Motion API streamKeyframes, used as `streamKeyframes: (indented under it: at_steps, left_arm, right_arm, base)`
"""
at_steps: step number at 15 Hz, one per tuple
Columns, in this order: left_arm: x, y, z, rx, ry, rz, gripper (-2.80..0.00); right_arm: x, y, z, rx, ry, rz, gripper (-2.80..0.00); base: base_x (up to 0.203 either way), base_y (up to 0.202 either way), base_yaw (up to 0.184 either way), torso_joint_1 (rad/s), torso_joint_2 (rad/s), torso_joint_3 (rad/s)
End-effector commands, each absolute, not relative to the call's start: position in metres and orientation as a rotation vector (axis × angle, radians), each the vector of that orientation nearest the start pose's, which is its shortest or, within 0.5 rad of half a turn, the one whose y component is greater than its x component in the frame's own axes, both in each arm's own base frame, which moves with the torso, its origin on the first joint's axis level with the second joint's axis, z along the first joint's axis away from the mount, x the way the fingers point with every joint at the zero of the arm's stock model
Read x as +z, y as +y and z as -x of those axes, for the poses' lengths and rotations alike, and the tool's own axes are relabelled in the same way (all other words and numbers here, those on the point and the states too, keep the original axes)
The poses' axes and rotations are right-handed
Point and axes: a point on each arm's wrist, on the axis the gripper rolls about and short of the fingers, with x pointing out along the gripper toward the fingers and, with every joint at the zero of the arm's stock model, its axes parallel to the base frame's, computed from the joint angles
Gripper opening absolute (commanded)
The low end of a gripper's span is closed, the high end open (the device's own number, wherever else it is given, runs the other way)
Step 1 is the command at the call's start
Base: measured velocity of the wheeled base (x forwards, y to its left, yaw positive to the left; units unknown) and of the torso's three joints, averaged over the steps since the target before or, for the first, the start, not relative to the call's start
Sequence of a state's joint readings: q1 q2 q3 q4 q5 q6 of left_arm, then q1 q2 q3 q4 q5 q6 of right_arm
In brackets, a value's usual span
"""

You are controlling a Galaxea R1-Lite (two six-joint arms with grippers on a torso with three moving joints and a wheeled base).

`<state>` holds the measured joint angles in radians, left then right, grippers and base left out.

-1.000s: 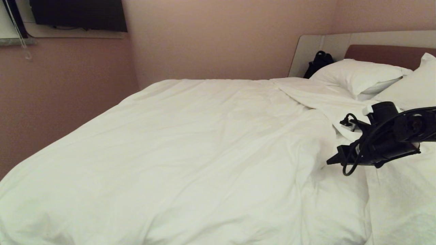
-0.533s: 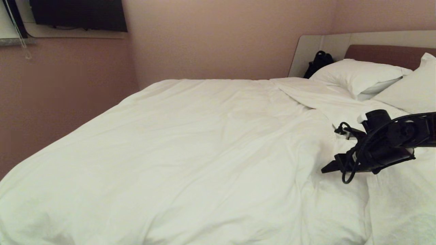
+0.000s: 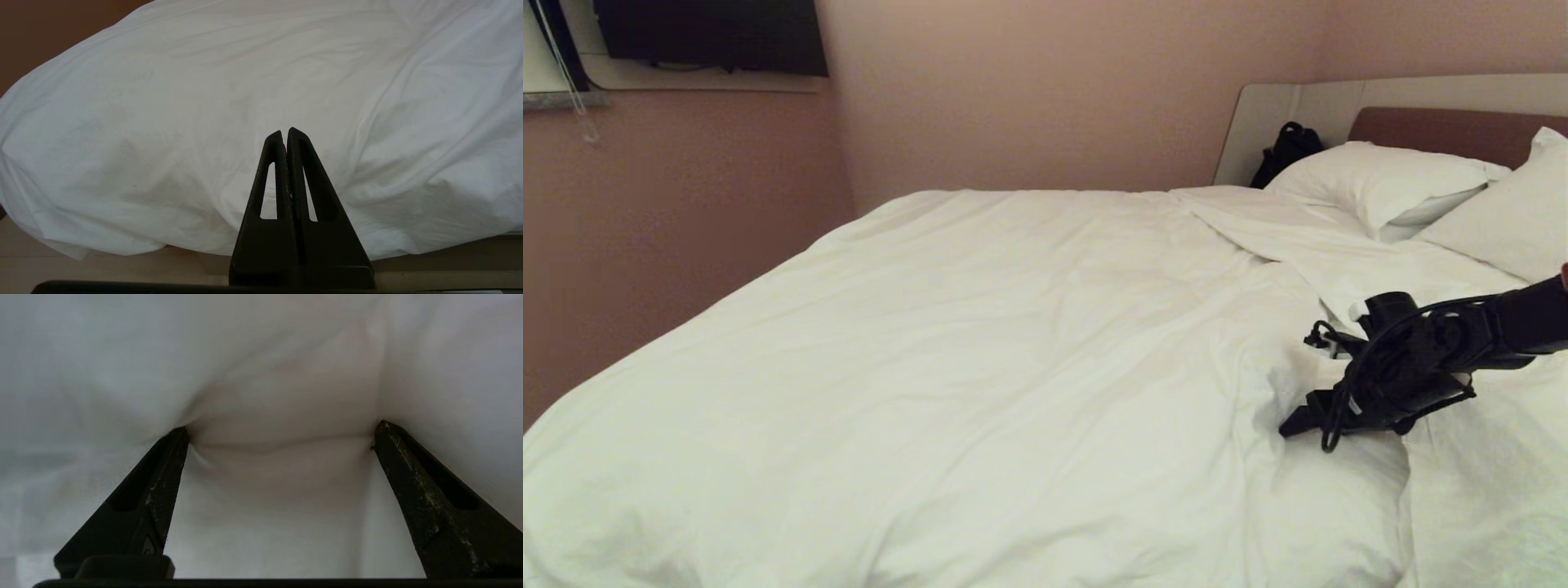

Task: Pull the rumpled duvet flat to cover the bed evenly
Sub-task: Flatten the corners of the folded blanket

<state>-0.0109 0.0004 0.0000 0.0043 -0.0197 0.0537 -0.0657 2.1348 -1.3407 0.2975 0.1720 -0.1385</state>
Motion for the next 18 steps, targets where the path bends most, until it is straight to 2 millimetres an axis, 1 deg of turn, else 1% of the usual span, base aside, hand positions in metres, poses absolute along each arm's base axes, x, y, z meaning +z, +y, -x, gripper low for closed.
streamKeyframes:
  at_steps: [1, 2, 5, 6, 10, 12, 15, 16, 18]
  left_arm:
    - [0.075, 0.000, 0.023, -0.031, 0.004, -0.054, -2.80]
    - [0.075, 0.000, 0.023, -0.031, 0.004, -0.054, -2.80]
    - [0.075, 0.000, 0.023, -0.031, 0.004, -0.054, -2.80]
    - [0.075, 0.000, 0.023, -0.031, 0.004, -0.054, -2.80]
    - [0.075, 0.000, 0.023, -0.031, 0.004, -0.054, -2.80]
    - [0.075, 0.000, 0.023, -0.031, 0.004, -0.054, -2.80]
    - [0.075, 0.000, 0.023, -0.031, 0.004, -0.054, -2.80]
    - [0.075, 0.000, 0.023, -0.031, 0.004, -0.054, -2.80]
    - [0.075, 0.000, 0.023, -0.031, 0.004, -0.054, -2.80]
  right_arm:
    - [0.067, -0.022, -0.392, 0.169, 1.105, -0.006, 0.00]
    - [0.062, -0.022, -0.395, 0.170, 1.106, -0.006, 0.00]
    - [0.057, -0.022, -0.398, 0.172, 1.102, -0.015, 0.00]
    - [0.056, -0.022, -0.399, 0.171, 1.095, -0.016, -2.80]
    - [0.057, -0.022, -0.400, 0.169, 1.077, -0.018, -2.80]
    - [0.062, -0.022, -0.399, 0.167, 1.069, -0.019, -2.80]
    - [0.086, -0.021, -0.392, 0.149, 1.026, -0.034, -2.80]
    - [0.095, -0.021, -0.386, 0.138, 1.025, -0.046, -2.80]
    - [0.114, -0.021, -0.370, 0.125, 1.054, -0.059, -2.80]
  base:
    - [0.000, 0.000, 0.000, 0.000, 0.00, 0.000]
    - [0.000, 0.000, 0.000, 0.000, 0.00, 0.000]
    - [0.000, 0.000, 0.000, 0.000, 0.00, 0.000]
    - [0.000, 0.000, 0.000, 0.000, 0.00, 0.000]
    - [0.000, 0.000, 0.000, 0.000, 0.00, 0.000]
    - [0.000, 0.000, 0.000, 0.000, 0.00, 0.000]
    - [0.000, 0.000, 0.000, 0.000, 0.00, 0.000]
    - [0.000, 0.000, 0.000, 0.000, 0.00, 0.000]
    - [0.000, 0.000, 0.000, 0.000, 0.00, 0.000]
